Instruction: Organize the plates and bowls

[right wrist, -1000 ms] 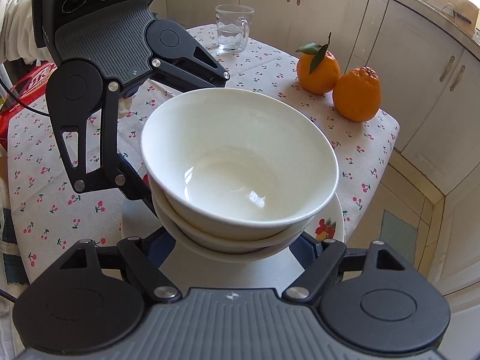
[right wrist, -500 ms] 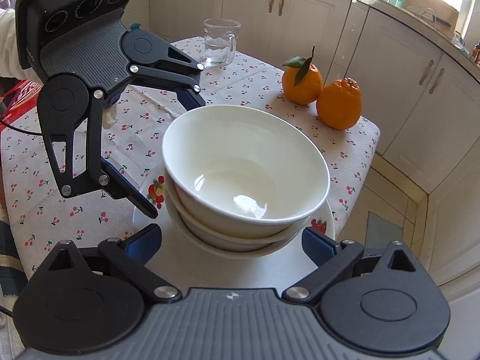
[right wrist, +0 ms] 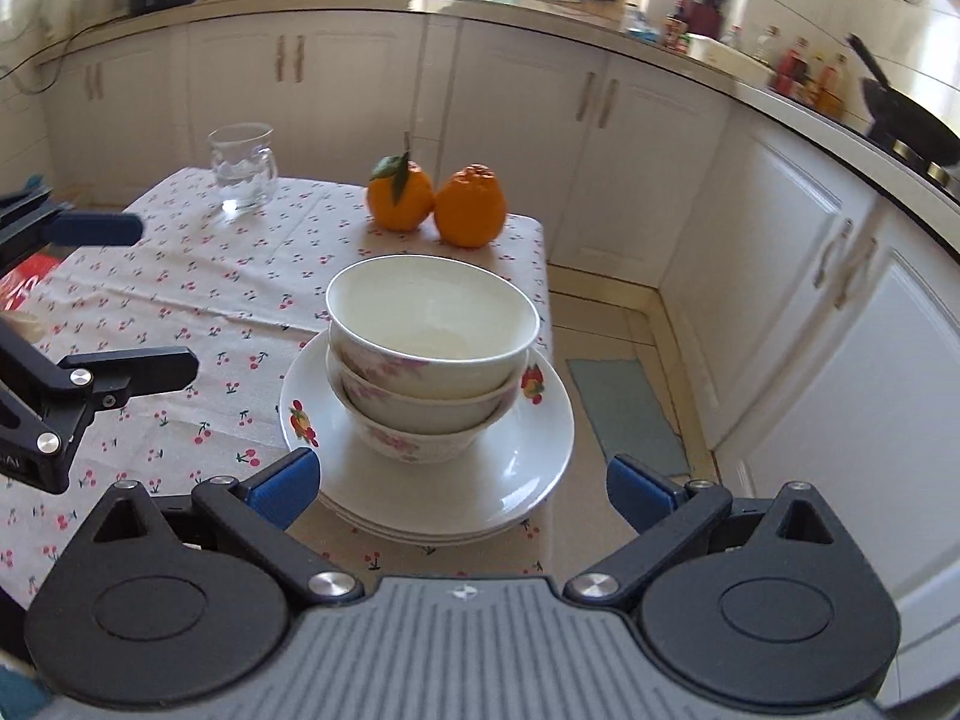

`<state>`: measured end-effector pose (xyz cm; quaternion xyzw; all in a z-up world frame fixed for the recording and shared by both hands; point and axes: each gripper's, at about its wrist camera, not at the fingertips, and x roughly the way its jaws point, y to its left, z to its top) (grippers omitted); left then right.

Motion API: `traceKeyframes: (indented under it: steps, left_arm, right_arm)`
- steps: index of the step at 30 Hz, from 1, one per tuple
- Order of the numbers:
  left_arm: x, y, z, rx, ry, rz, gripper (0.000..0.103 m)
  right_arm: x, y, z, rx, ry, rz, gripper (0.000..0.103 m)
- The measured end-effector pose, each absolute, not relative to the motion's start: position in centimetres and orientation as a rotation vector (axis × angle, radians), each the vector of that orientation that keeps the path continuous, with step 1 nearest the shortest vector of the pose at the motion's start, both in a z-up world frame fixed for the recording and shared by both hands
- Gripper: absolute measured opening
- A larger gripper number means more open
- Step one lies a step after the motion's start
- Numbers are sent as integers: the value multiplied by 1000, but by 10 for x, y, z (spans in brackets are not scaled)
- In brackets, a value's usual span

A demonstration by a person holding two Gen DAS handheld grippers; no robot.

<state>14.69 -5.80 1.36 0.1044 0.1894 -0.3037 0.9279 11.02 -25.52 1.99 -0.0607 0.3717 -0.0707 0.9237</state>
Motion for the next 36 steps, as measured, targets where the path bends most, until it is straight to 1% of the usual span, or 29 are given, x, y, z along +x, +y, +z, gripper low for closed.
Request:
traceKeyframes:
  steps: [3,9,16,23,36]
  left_arm:
    - [132,-49,21,165,407,-505,102]
    - [107,-34,26,96,471,-464,102]
    - [83,-29,29,110,448,-437,103]
    - [74,-29,31,124,425,-396,103]
    - [74,-28,30,120,440,-369,102]
  right_arm:
    - [90,-241,26,-106,713,-257,103]
    - [50,-222,33,47,617,-356,103]
    - [24,-202,37,22,580,-393,103]
    - [18,-196,39,12,557,-393,103]
    - [18,-190,39,-3,553,-398,103]
